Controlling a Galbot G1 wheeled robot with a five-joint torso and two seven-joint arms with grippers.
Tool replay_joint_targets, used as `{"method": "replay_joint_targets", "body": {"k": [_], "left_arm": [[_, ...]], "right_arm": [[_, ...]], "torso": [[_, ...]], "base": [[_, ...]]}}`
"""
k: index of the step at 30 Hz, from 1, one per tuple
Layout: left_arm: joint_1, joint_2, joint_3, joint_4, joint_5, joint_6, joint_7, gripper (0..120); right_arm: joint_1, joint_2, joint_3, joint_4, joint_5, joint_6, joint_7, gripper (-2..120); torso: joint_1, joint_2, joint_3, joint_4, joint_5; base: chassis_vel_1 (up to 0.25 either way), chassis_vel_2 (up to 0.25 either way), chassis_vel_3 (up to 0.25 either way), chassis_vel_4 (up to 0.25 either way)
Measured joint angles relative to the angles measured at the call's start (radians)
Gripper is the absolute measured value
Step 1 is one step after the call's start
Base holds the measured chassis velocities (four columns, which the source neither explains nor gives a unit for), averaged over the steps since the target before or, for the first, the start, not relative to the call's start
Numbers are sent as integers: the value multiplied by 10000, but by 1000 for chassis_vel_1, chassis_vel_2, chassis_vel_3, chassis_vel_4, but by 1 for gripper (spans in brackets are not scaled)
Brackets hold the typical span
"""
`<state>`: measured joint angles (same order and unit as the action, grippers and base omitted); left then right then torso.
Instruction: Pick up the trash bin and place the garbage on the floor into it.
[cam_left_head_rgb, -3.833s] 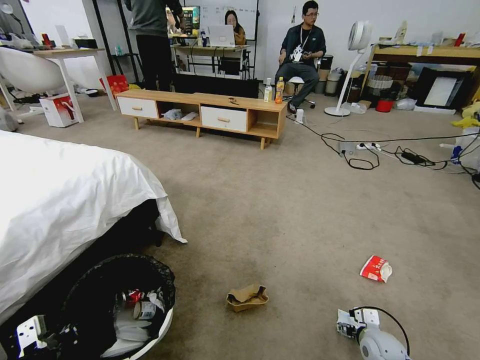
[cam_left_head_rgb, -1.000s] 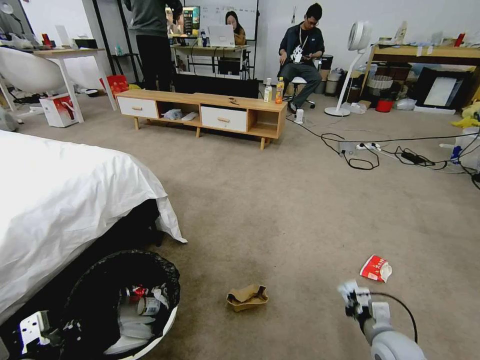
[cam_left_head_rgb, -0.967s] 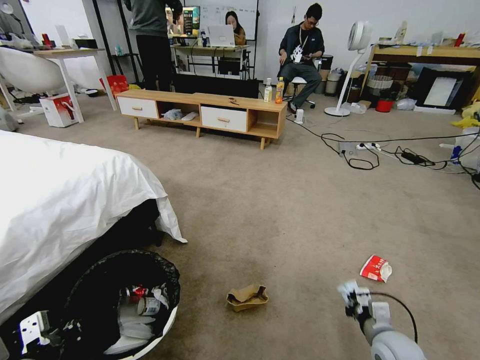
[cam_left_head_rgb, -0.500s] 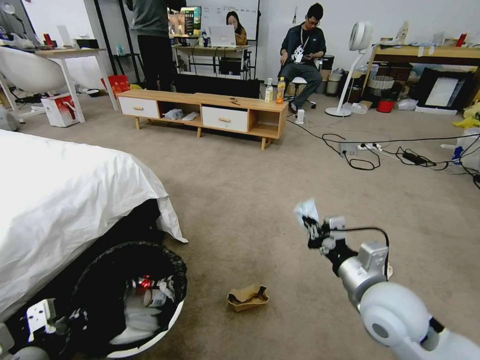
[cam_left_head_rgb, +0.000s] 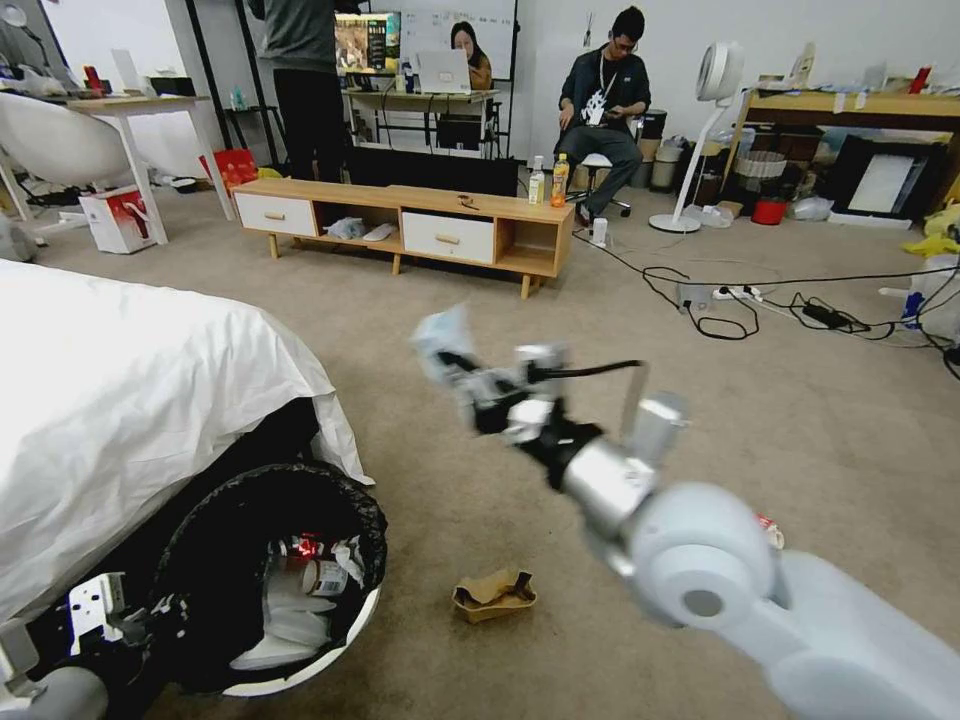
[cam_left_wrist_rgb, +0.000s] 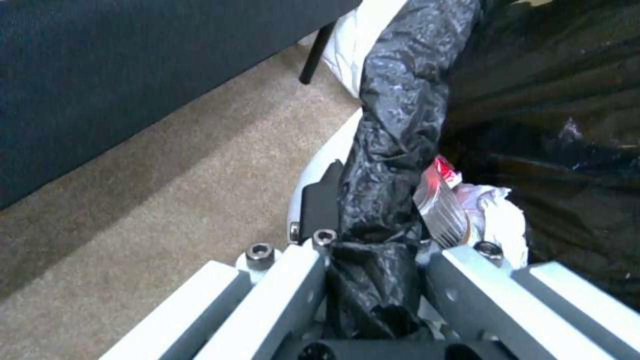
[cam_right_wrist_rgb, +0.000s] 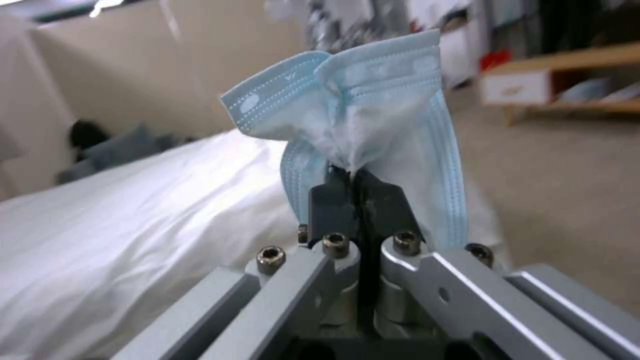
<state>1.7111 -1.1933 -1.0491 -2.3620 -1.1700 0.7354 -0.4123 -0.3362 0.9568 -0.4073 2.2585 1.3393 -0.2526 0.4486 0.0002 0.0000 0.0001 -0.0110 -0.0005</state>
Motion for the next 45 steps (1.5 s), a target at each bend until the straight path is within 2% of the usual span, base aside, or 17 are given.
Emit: {"method": "replay_joint_targets", "body": {"k": [7, 9, 12, 14, 20, 22, 24, 32, 45], "left_arm": [[47, 145, -60, -12, -81, 0, -21, 1], [-39, 218, -67, 6, -191, 0, -53, 1], [-64, 235, -75, 18, -222, 0, -62, 1], [-120, 288, -101, 40, -290, 0, -91, 1], [-136, 316, -107, 48, -325, 0, -94, 1], [-163, 339, -116, 73, -348, 0, -96, 1], [-189, 351, -118, 91, -364, 0, -99, 1], [-249, 340, -94, 125, -390, 0, -106, 1], [-246, 337, -68, 113, -389, 0, -95, 1]], "right_arm": [[1039, 913, -1351, -344, 680, -521, 664, 0], [1443, 1949, -2076, -584, 1179, -836, 1226, 0], [1508, 2256, -2230, -675, 1308, -940, 1436, 0], [1645, 2812, -2622, -1021, 1366, -1241, 1783, 0], [1686, 3023, -2929, -1236, 1494, -1833, 2367, 0], [1676, 3178, -3115, -1272, 1716, -2469, 3030, 0], [1658, 3221, -3185, -1293, 1766, -2613, 3207, 0], [1516, 3291, -3359, -1527, 1775, -3026, 3718, 0], [1225, 3184, -3445, -1805, 1501, -3178, 3822, 0]], "torso": [[0, 0, 0, -3, 2], [0, 0, 0, -1, 2], [0, 0, 0, 1, 1], [0, 0, 0, 1, 1], [0, 0, 0, -5, 2], [0, 0, 0, -1, 3], [-1, 0, 0, -1, 3], [0, 0, -1, -2, 4], [-1, 0, 0, -2, 5]], "base": [[0, 0, 0, 0], [0, 0, 0, 0], [0, 0, 0, 0], [0, 0, 0, 0], [0, 0, 0, 0], [0, 0, 0, 0], [0, 0, 0, 0], [0, 0, 0, 0], [0, 0, 0, 0]]}}
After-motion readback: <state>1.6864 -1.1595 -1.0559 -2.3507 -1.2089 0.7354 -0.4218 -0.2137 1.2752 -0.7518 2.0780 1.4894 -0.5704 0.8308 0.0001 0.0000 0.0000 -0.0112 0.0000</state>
